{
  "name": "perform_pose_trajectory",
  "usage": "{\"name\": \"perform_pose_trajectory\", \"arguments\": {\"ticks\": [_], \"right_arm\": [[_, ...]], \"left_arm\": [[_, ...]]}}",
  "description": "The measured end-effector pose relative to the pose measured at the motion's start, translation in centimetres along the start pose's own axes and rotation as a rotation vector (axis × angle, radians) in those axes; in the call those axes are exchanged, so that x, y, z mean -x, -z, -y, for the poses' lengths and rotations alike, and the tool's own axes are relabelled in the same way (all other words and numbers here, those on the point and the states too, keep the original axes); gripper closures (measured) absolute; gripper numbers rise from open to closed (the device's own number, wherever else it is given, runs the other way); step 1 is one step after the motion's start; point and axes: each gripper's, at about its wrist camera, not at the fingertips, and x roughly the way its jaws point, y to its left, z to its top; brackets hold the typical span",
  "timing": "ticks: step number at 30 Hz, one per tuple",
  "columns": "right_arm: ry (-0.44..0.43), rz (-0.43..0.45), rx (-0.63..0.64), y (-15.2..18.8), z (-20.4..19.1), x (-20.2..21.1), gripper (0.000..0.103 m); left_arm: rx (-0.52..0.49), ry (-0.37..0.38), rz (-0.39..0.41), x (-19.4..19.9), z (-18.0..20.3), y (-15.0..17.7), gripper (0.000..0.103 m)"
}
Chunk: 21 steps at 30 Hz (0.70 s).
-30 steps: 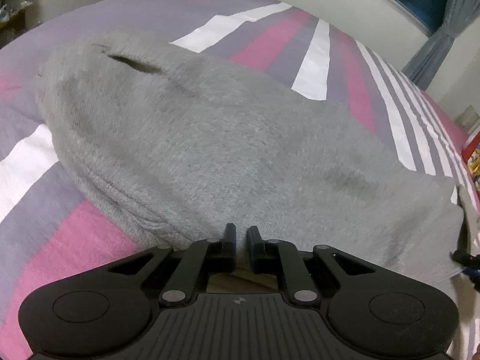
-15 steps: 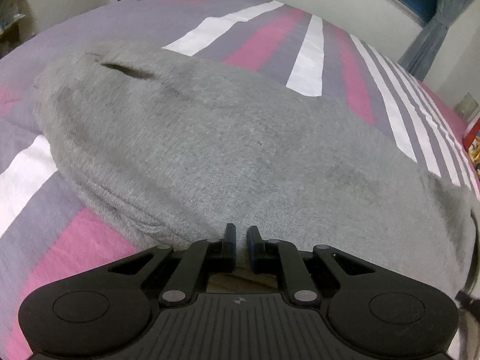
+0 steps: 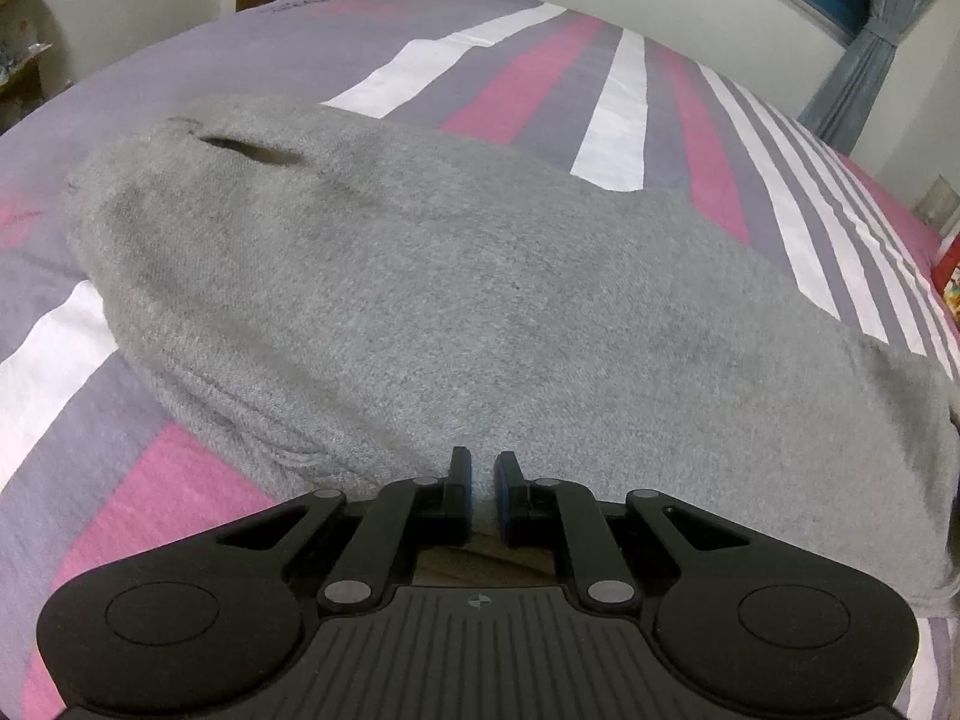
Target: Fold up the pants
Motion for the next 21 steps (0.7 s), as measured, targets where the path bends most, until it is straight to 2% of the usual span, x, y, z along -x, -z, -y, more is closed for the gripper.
{"name": "perform_pose_trajectory", "arguments": {"ticks": [1,3,6,9,13,15,16,18,19,21], "right_arm": [[0.014,0.016,-0.002,-0.2,0.2,0.2,0.075],[0.005,0.048,-0.039,-1.1,1.5,0.8,0.097],[-0.026,0.078,-0.101,-1.1,4.3,2.7,0.098],[-0.065,0.049,-0.2,1.2,7.5,4.4,0.099],[-0.027,-0.027,-0.281,5.3,10.7,4.0,0.103],[-0.039,-0.022,-0.257,5.5,10.9,4.2,0.103],[-0.029,-0.01,-0.228,5.0,10.5,4.4,0.1],[-0.047,0.026,-0.225,3.8,10.3,4.8,0.068],[-0.067,0.039,-0.241,3.3,10.3,4.9,0.064],[-0.072,0.056,-0.257,2.5,10.3,4.8,0.046]], "left_arm": [[0.0,0.0,0.0,0.0,0.0,0.0,0.092],[-0.001,0.001,-0.001,0.0,0.0,0.0,0.092],[-0.003,0.002,0.0,0.0,0.0,0.0,0.092],[-0.007,0.003,0.004,0.1,-0.1,0.2,0.092],[-0.013,-0.002,0.006,0.1,0.0,0.2,0.092],[-0.017,-0.004,0.003,0.1,0.1,0.2,0.092],[-0.017,-0.004,0.002,0.1,0.1,0.1,0.092],[-0.008,-0.003,0.0,0.1,0.1,0.0,0.092],[-0.001,-0.002,0.0,0.1,0.0,0.0,0.092],[0.002,-0.003,0.002,0.1,0.0,0.0,0.092]]}}
